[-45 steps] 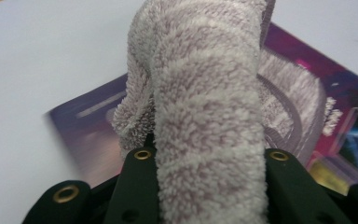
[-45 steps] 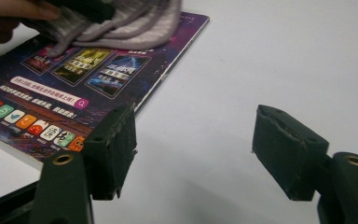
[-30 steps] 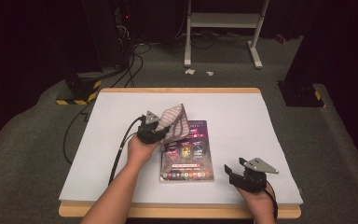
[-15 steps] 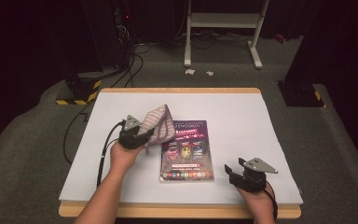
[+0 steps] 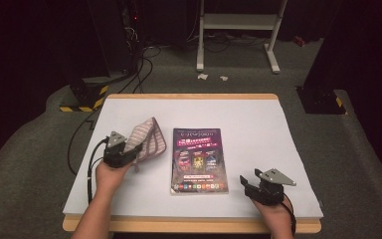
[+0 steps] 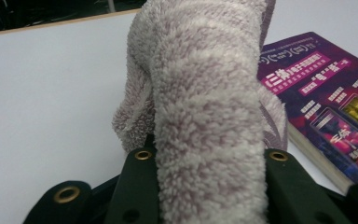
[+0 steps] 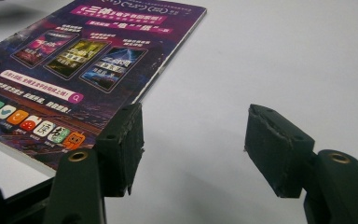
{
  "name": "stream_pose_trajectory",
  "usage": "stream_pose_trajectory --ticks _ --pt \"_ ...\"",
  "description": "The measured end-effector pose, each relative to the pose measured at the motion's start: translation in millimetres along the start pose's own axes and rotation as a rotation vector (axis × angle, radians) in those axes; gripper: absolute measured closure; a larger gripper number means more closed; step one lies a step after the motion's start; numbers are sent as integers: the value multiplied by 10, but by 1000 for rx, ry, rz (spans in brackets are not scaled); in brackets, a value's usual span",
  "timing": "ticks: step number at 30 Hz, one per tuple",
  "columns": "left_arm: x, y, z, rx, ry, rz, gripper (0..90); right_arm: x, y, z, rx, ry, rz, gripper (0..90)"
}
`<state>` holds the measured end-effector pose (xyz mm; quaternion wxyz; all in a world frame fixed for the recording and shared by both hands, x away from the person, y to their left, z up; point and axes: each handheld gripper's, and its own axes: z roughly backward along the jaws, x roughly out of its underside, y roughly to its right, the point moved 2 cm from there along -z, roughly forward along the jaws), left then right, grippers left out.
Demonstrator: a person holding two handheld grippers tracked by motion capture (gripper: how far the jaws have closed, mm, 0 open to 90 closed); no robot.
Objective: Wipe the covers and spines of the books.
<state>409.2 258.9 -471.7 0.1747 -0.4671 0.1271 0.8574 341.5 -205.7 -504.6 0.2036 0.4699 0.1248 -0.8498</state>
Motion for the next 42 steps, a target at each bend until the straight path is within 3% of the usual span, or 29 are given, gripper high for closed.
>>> stream_pose_trajectory --ticks 8,17,19,22,27,32,35,42 --pt "189 -122 7 -42 -36 23 695 -9 -23 2 0 -2 3 374" --pt "385 -241 -62 -113 -95 -2 679 1 -48 -46 -2 -15 18 341" --pt "432 -280 -83 -107 -108 7 665 -2 -56 -50 -5 -14 23 336" --pt "459 -307 -92 -89 -103 30 613 0 -64 -50 -10 -10 19 328" --pt "445 -297 -62 -74 -103 29 432 -7 -81 -44 -14 -6 24 328" --pt "357 -271 65 -78 -51 29 313 -2 -71 -43 -16 -8 23 327" --pt "290 -232 173 -75 4 35 304 -10 -71 -33 -15 -4 31 326" --pt "175 -64 300 -30 44 3 331 -10 -78 -34 -21 -7 20 332"
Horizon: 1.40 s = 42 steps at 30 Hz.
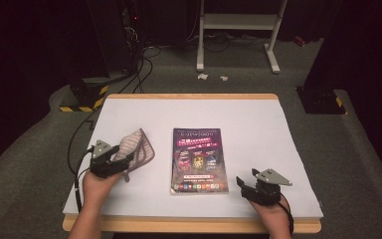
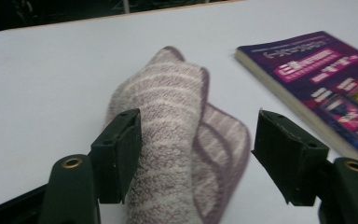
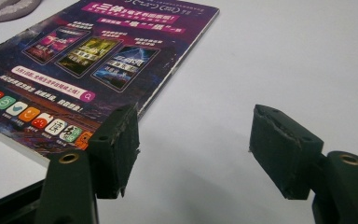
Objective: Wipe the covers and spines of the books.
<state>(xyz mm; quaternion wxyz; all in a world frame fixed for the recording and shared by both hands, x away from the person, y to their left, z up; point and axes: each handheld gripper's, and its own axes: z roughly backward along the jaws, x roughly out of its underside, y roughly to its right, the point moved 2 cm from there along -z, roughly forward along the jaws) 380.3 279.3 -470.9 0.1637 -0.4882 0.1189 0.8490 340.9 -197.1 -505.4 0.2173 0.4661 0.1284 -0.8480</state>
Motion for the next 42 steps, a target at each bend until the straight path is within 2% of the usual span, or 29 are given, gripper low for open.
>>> stream_pose_trajectory --ticks 2,6,11,19,25,35,42 --pt "-25 61 20 1 8 -26 347 3 -4 -5 -1 1 4 341" --pt "-78 165 53 23 27 -40 346 -3 -20 -7 -5 3 7 342" --pt "-104 318 42 79 32 -55 349 -13 -43 -7 -10 3 16 341" --pt "-61 536 -68 124 2 -106 353 -16 -55 -11 -10 2 18 342" --pt "-14 623 -131 162 -10 -105 344 -22 -61 -1 -9 5 17 348" --pt "49 756 -216 204 -21 -135 326 -14 -62 3 -6 2 12 368" --pt "81 811 -255 218 -33 -144 300 -10 -103 1 -12 -6 28 386"
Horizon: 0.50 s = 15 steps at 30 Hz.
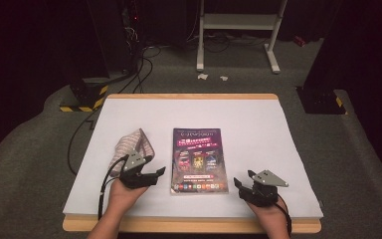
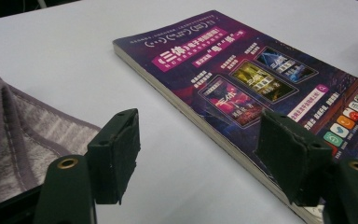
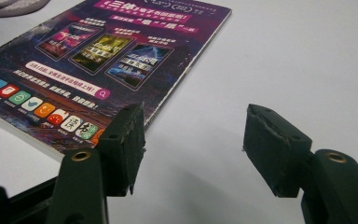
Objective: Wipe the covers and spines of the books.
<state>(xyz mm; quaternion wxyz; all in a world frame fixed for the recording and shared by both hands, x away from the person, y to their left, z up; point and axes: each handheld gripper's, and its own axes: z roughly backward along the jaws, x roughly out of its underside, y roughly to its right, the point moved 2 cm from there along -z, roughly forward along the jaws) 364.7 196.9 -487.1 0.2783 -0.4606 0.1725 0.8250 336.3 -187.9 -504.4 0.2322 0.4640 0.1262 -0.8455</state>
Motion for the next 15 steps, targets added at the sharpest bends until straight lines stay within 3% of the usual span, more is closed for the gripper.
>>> stream_pose_trajectory --ticks 10,15 --pt "34 93 -91 2 -17 -10 289 -9 -65 -41 -10 -8 25 371" --pt "54 195 -148 34 -44 -18 288 -28 -109 -42 -22 -11 29 356"
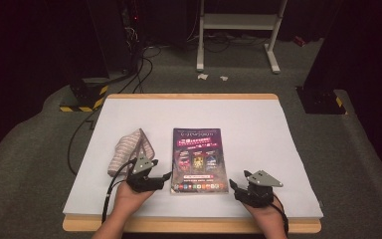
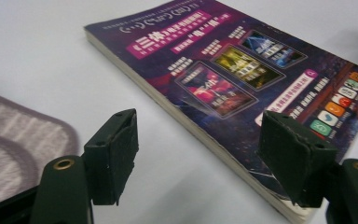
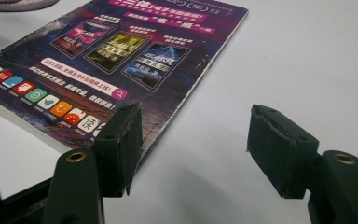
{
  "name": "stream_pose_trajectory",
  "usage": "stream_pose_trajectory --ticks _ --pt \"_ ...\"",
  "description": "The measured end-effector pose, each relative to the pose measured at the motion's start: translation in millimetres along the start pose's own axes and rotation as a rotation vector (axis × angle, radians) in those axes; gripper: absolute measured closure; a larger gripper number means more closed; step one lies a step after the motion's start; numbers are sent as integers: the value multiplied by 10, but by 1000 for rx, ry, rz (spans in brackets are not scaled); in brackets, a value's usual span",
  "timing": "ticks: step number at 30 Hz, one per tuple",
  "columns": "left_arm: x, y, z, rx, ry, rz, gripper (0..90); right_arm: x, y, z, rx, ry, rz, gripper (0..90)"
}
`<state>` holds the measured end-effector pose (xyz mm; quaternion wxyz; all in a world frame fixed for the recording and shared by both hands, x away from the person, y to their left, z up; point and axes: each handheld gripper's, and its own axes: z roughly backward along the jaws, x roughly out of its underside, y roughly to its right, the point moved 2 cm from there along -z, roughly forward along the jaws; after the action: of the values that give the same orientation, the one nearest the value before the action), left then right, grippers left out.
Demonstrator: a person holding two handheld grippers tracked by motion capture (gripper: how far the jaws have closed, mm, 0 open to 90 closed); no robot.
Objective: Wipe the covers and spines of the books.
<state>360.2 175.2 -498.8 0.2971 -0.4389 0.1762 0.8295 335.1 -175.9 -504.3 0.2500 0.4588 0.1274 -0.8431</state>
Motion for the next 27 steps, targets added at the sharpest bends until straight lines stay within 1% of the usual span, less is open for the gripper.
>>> stream_pose_trajectory --ticks 1,2,5,7,9,11,13,15,17,19,22,25,26,27 --pt "2 22 -15 6 -5 -1 288 -6 -5 -5 -2 -1 2 353" --pt "3 63 -46 9 -15 -13 288 -10 -10 -8 -4 -1 3 353" --pt "4 129 -98 27 -35 -24 288 -26 -31 -18 -11 -1 3 352" --pt "11 169 -133 31 -50 -37 288 -37 -51 -31 -13 -3 8 359" --pt "24 201 -169 37 -67 -38 288 -51 -75 -46 -19 -2 8 362" --pt "39 228 -204 53 -89 -38 289 -64 -112 -76 -24 -10 8 354" --pt "46 257 -230 49 -101 -51 289 -77 -152 -124 -38 -26 15 352" --pt "50 279 -256 59 -107 -44 295 -105 -186 -168 -43 -35 11 357" --pt "54 294 -276 57 -119 -54 296 -143 -223 -228 -46 -54 15 357" --pt "60 308 -294 62 -129 -54 295 -169 -243 -291 -51 -73 18 356" --pt "64 315 -308 68 -134 -37 299 -203 -280 -385 -49 -96 1 350" --pt "69 312 -311 70 -136 -30 296 -187 -295 -441 -48 -123 -12 335" --pt "71 306 -313 72 -136 -25 296 -166 -291 -463 -48 -149 -30 324" --pt "72 304 -314 74 -136 -20 295 -149 -278 -474 -51 -159 -38 320"
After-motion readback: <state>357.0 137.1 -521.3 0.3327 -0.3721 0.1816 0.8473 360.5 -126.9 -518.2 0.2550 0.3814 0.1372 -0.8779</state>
